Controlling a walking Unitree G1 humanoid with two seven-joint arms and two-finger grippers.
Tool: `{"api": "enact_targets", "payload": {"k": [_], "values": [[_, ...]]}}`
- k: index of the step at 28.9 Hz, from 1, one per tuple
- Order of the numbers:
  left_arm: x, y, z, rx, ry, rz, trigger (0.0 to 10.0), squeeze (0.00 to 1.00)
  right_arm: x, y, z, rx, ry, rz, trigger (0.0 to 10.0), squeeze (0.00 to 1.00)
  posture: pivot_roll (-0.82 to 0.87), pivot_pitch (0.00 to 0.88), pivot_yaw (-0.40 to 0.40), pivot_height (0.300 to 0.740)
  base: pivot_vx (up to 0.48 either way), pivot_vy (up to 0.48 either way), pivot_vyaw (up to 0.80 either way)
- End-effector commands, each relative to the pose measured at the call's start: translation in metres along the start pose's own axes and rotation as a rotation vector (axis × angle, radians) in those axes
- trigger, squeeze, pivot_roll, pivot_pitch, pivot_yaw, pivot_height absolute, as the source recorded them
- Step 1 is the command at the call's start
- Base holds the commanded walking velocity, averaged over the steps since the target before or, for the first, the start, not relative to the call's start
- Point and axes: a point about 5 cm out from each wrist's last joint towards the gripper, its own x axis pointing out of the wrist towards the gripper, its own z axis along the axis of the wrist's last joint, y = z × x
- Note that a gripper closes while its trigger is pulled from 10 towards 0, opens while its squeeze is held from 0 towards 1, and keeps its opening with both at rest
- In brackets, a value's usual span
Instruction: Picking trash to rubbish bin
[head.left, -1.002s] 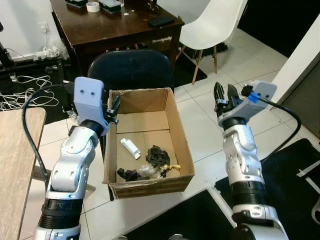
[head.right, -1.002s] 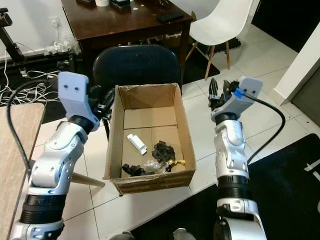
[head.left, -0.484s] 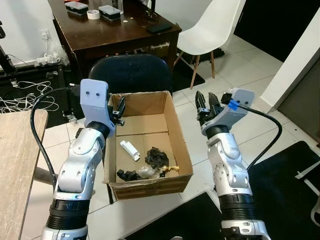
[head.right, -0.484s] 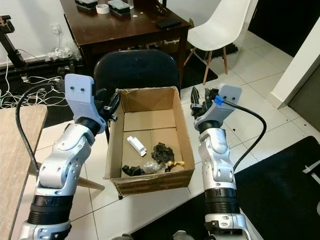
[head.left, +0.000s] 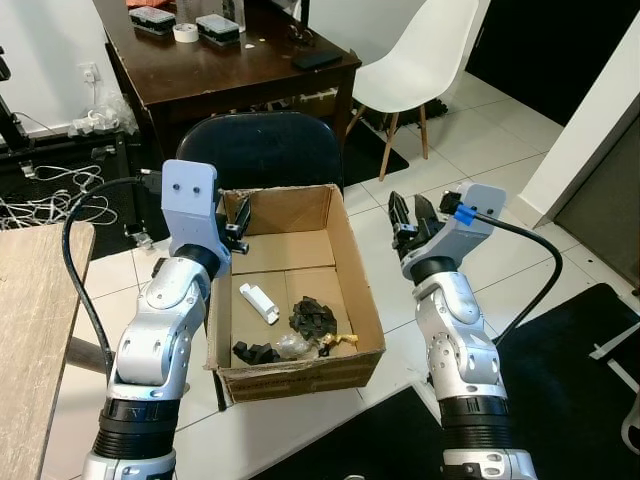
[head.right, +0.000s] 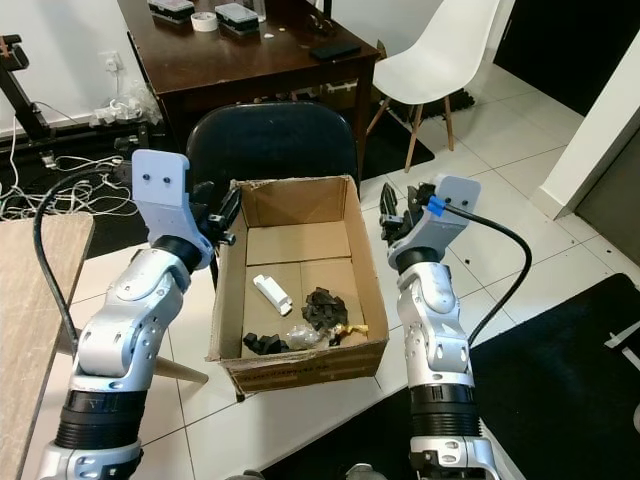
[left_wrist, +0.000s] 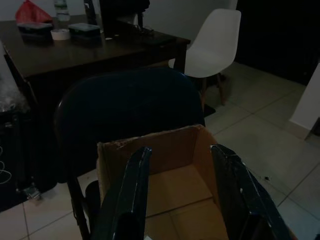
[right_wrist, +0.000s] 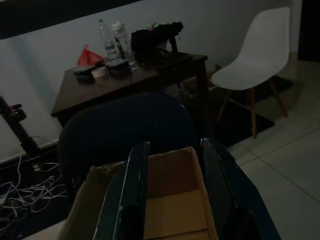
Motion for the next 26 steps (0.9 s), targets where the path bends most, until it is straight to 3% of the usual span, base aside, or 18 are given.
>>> {"api": "enact_targets", "payload": {"k": [1,20,26], "values": [[-0.0023,-0.0041,-0.0010,-0.023,0.007,-0.009,10.0,0.00,-0.0035,0.0003,-0.0012,0.013,0.011,-0.004,10.0,0.00,0.11,0.095,-0.018,0.740,-0.244,0.000,0.00],[-0.0058,-0.0076,0.0010,-0.016,0.013,-0.022,10.0,0.00,-0.0083,0.0022,-0.0029,0.021,0.030,-0.005,10.0,0.00,0.11,0.100,-0.017,0.740,-0.279,0.000,0.00],[-0.0065,-0.0102,0.0006,-0.007,0.023,-0.034,10.0,0.00,-0.0093,0.0022,-0.0032,0.025,0.031,-0.008,10.0,0.00,0.11,0.101,-0.015,0.740,0.000,0.000,0.00]]}}
